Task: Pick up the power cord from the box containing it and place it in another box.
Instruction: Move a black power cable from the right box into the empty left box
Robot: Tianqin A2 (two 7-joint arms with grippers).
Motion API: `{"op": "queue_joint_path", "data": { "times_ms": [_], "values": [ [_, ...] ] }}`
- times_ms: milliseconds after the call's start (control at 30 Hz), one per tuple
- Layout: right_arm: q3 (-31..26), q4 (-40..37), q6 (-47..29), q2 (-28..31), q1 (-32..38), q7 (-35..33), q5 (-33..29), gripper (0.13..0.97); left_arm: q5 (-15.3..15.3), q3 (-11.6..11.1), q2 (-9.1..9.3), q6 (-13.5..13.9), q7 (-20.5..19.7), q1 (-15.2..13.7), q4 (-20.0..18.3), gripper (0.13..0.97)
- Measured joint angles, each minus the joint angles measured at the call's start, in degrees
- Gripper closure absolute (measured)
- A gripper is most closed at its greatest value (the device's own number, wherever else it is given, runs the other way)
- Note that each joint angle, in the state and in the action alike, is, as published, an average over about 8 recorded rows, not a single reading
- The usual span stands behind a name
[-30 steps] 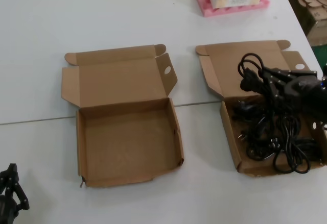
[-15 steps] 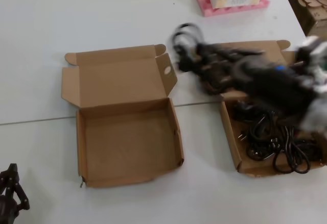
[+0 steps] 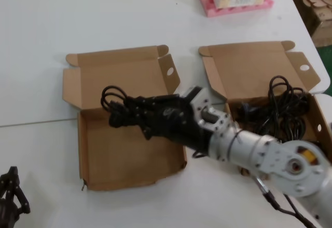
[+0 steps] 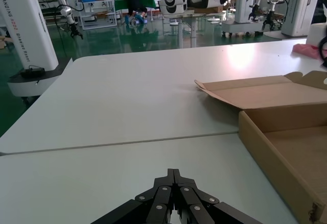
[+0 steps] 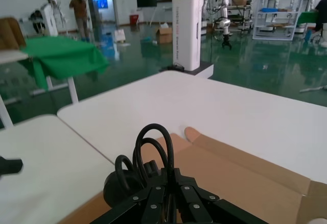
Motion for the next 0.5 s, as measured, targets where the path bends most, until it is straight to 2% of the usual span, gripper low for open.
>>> {"op": "queue_joint_path", "data": {
  "times_ms": [133, 267, 367, 500],
  "values": [
    [-9.21, -3.87, 6.81, 0.06, 4.06, 0.00, 0.81, 0.929, 0.00, 0.00, 0.00, 0.00, 0.00, 0.00, 0.00, 0.934],
    [-15.72, -6.32, 12.23, 0.41, 6.93, 0.00, 1.43, 0.929, 0.00, 0.00, 0.00, 0.00, 0.00, 0.00, 0.00, 0.934],
    [-18.19, -6.77, 14.77, 0.98, 7.87, 0.00, 1.90, 0.929, 0.00, 0.00, 0.00, 0.00, 0.00, 0.00, 0.00, 0.934],
    [-18.20, -5.78, 15.98, 1.82, 7.41, 0.00, 2.53, 0.929, 0.00, 0.00, 0.00, 0.00, 0.00, 0.00, 0.00, 0.934]
  ]
}}
